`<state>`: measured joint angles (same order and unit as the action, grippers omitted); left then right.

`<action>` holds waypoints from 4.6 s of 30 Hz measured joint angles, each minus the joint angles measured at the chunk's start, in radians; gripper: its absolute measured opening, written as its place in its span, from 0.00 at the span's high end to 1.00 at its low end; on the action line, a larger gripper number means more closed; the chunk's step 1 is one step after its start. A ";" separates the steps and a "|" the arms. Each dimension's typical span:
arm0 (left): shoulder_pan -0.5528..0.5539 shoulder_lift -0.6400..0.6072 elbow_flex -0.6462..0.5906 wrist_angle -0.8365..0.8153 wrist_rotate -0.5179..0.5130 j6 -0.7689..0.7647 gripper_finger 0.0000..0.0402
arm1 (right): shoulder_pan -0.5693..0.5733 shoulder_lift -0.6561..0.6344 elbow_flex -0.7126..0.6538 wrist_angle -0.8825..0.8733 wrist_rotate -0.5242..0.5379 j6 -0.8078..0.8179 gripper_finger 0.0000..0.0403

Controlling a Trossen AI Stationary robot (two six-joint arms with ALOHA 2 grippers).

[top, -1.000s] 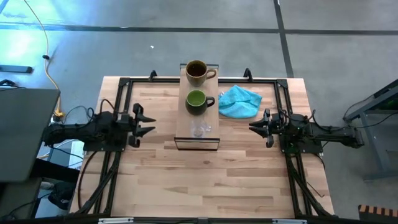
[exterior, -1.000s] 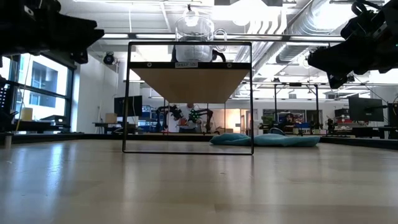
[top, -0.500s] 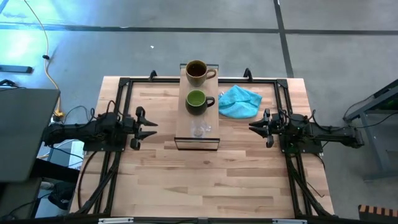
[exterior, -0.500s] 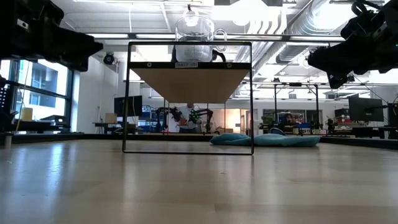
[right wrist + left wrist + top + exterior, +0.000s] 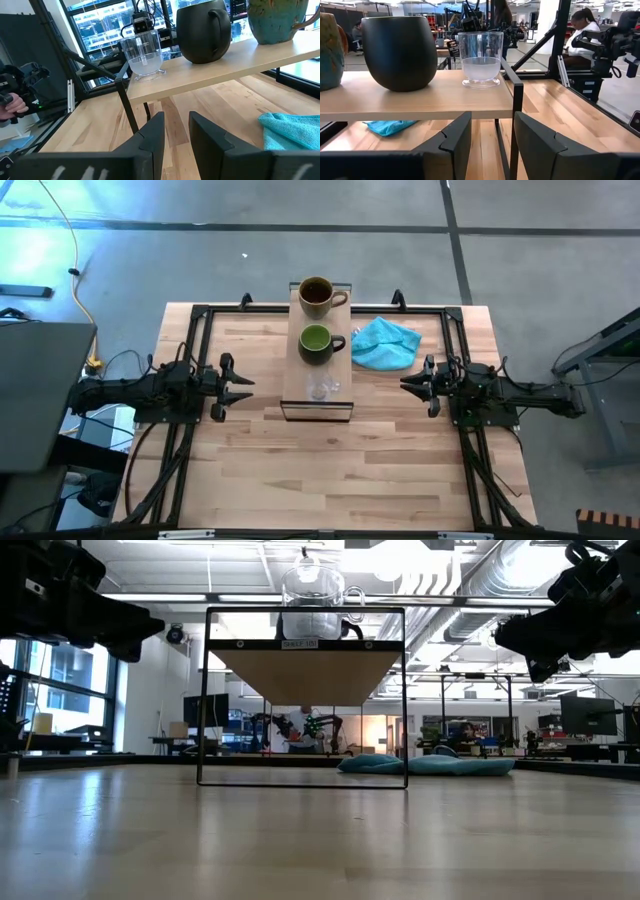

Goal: Stack small to large cups/mugs on shelf
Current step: Return to Home Position

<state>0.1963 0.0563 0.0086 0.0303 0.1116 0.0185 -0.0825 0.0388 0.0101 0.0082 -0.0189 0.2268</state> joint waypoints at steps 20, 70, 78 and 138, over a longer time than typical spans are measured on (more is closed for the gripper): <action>0.000 0.000 0.000 -0.007 -0.041 -0.014 0.66 | 0.000 0.000 0.000 0.000 0.000 0.000 0.80; 0.000 0.000 0.000 -0.003 -0.030 0.090 0.66 | 0.000 0.000 0.000 0.000 0.000 0.000 0.80; 0.000 0.000 0.001 0.017 -0.027 0.073 0.66 | 0.000 0.000 0.000 0.000 0.000 0.000 0.80; 0.000 0.000 0.001 0.019 -0.018 0.021 0.83 | 0.000 0.000 0.000 0.000 0.000 0.000 0.80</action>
<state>0.1963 0.0567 0.0093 0.0498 0.0933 0.0395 -0.0822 0.0387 0.0101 0.0083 -0.0189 0.2268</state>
